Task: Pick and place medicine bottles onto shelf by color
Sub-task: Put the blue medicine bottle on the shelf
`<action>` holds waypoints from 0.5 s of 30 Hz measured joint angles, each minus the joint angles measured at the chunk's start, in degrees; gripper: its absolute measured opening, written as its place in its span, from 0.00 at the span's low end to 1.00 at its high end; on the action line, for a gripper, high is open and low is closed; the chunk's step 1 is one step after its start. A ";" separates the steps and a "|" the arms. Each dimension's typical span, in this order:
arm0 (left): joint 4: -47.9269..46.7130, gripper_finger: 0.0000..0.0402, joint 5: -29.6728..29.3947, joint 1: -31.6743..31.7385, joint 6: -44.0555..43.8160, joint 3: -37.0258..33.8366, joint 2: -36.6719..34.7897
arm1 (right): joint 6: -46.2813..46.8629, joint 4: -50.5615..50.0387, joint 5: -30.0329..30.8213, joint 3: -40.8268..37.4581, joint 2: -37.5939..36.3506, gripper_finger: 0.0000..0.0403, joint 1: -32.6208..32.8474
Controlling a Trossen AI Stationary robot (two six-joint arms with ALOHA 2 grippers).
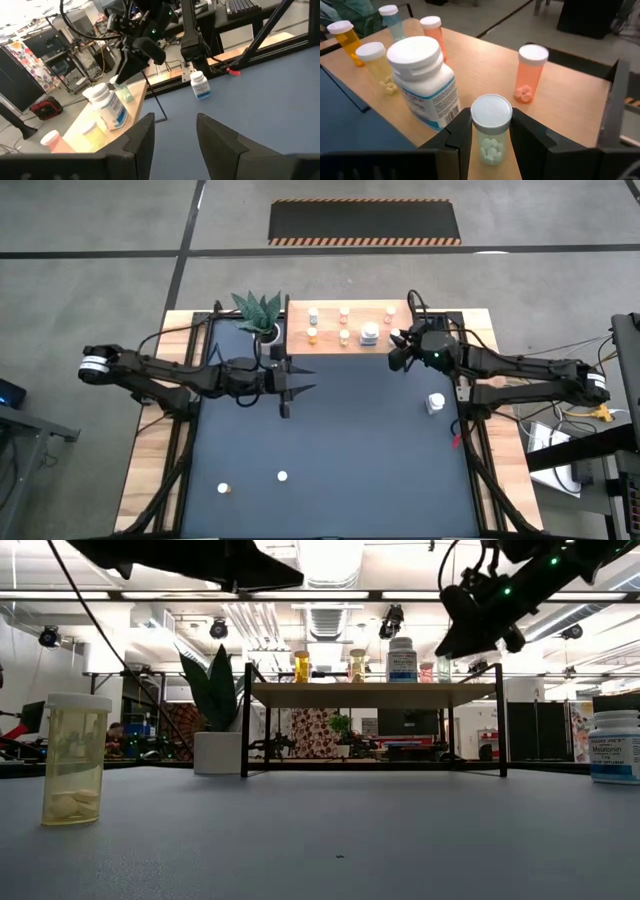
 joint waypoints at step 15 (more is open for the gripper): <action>0.18 0.32 -0.12 0.04 0.34 -0.58 -1.08 | 0.87 1.68 -0.75 0.11 3.06 0.31 -0.62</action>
